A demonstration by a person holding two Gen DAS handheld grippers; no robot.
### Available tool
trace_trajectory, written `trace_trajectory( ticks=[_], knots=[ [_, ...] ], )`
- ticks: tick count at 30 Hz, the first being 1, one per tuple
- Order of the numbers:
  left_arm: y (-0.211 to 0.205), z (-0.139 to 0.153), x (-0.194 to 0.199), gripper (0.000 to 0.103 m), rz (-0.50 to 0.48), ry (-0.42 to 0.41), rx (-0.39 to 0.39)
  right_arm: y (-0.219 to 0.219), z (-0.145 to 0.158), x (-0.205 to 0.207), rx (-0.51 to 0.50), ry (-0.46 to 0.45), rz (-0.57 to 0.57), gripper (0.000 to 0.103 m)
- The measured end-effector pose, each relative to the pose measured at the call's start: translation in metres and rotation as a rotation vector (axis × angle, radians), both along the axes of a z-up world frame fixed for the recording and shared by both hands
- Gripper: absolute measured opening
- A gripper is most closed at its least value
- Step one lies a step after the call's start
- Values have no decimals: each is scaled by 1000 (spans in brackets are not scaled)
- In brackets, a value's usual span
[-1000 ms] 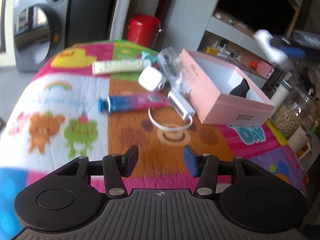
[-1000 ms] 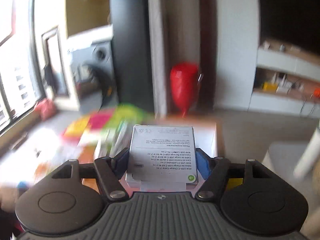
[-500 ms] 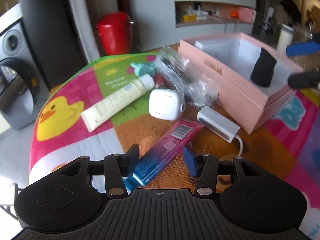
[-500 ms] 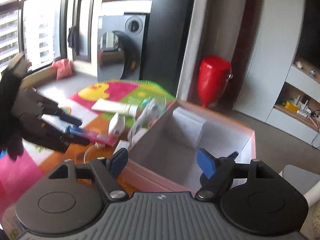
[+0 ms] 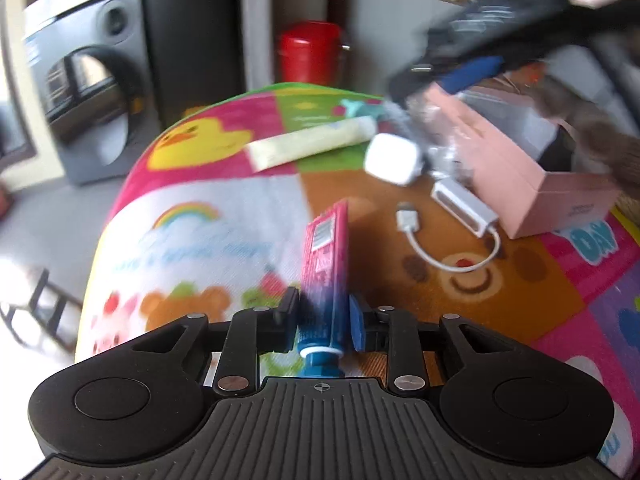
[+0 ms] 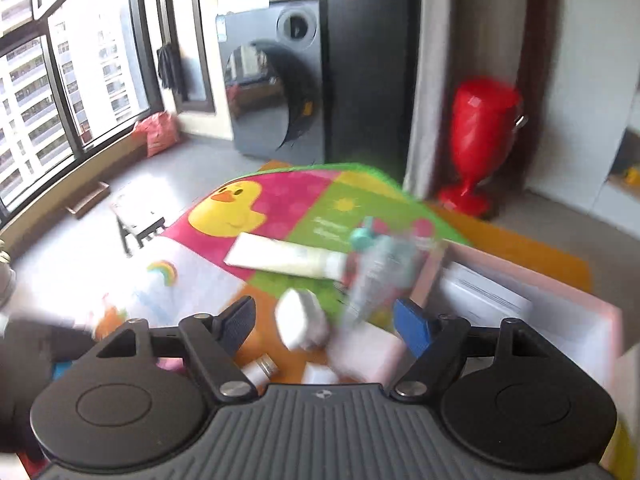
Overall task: Organize rigid objects
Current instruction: 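Grasp the blue-pink toothpaste with left tool while right tool grasps white cream tube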
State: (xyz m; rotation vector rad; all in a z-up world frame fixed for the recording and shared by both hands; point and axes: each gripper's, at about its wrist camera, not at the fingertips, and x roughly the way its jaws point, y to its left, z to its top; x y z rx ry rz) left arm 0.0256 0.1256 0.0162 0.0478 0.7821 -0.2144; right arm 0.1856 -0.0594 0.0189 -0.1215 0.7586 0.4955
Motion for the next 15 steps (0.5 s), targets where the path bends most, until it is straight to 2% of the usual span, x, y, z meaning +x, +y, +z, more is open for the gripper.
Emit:
trace_trajectory(
  ticks=[2, 5, 8, 10, 13, 15],
  knots=[
    [4, 1, -1, 29, 14, -1, -19, 29, -8, 23, -42, 18, 5, 77],
    [5, 2, -2, 29, 24, 6, -21, 74, -24, 49, -145, 0, 2, 76],
    [6, 1, -3, 29, 26, 8, -24, 99, -40, 76, -188, 20, 4, 75],
    [7, 1, -3, 29, 29, 9, -32, 103, -49, 99, -158, 87, -41, 75],
    [9, 0, -4, 29, 29, 5, -44, 93, -58, 118, -37, 222, -58, 73],
    [11, 0, -4, 29, 31, 2, -56, 90, -57, 113, -21, 245, -30, 61]
  ],
)
